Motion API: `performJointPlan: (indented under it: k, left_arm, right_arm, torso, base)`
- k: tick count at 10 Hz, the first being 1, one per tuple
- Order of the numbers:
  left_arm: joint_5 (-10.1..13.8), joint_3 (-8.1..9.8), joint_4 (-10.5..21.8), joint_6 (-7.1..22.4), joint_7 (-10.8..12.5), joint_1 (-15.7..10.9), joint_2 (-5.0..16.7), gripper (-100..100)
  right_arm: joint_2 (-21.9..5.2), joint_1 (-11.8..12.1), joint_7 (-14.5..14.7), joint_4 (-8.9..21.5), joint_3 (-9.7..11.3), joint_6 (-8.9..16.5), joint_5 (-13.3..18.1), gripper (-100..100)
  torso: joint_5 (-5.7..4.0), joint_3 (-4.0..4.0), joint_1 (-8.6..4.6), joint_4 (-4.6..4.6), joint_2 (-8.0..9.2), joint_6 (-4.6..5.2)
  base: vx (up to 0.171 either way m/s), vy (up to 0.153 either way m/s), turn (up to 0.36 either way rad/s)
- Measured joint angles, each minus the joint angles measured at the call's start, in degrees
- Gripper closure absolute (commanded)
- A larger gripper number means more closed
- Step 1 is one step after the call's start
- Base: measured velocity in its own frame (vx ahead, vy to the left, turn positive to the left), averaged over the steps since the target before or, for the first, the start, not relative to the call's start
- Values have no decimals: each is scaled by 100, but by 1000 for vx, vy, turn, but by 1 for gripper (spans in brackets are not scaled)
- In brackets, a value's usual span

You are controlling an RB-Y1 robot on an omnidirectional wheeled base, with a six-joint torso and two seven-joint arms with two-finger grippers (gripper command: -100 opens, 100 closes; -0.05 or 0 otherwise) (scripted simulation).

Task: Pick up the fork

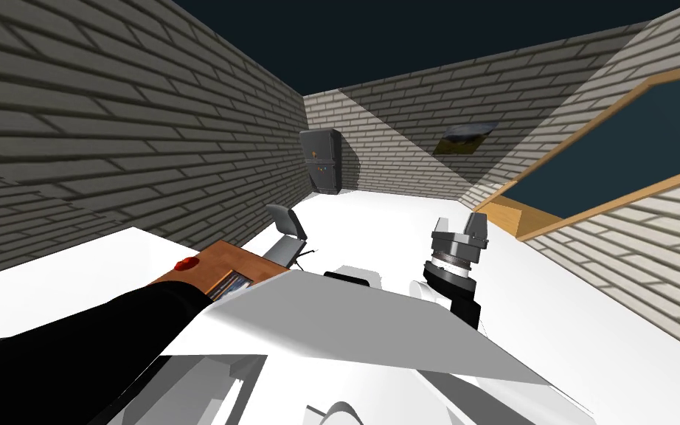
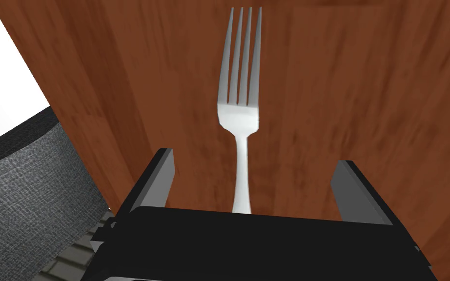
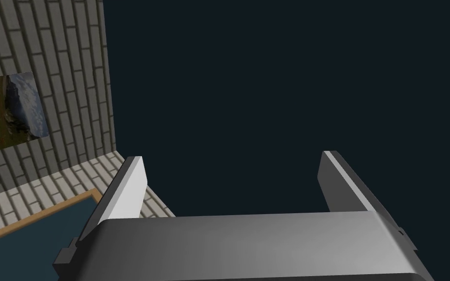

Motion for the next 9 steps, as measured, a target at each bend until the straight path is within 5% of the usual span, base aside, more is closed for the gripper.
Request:
performJointPlan:
  k: [1, 5, 6, 9]
  left_arm:
    - [-1, 1, -1, -1, -1, -2, 0, -100]
    - [-14, -55, 423, 45, 120, -259, -455, -100]
    - [-15, -54, 432, 51, 125, -264, -465, 100]
    - [-11, -49, 426, 45, 131, -267, -464, 100]
  right_arm:
    - [1, -1, 0, 0, 1, 0, 0, 0]
    - [1, -3, 0, 0, 2, 0, 0, 0]
    - [1, -1, 0, 0, 1, 0, 0, 0]
    - [1, -1, 0, 0, 1, 0, 0, 0]
  torso:
    - [-8, 10, -28, 4, 17, -1]
    - [-13, 37, -50, 15, 62, 0]
    - [-14, 30, -47, 12, 49, -4]
    - [-3, 22, -31, 8, 38, -5]
  base:
    - [-54, 1, -253]
    - [-75, -10, -169]
    - [-7, -1, 9]
    - [0, 0, 0]
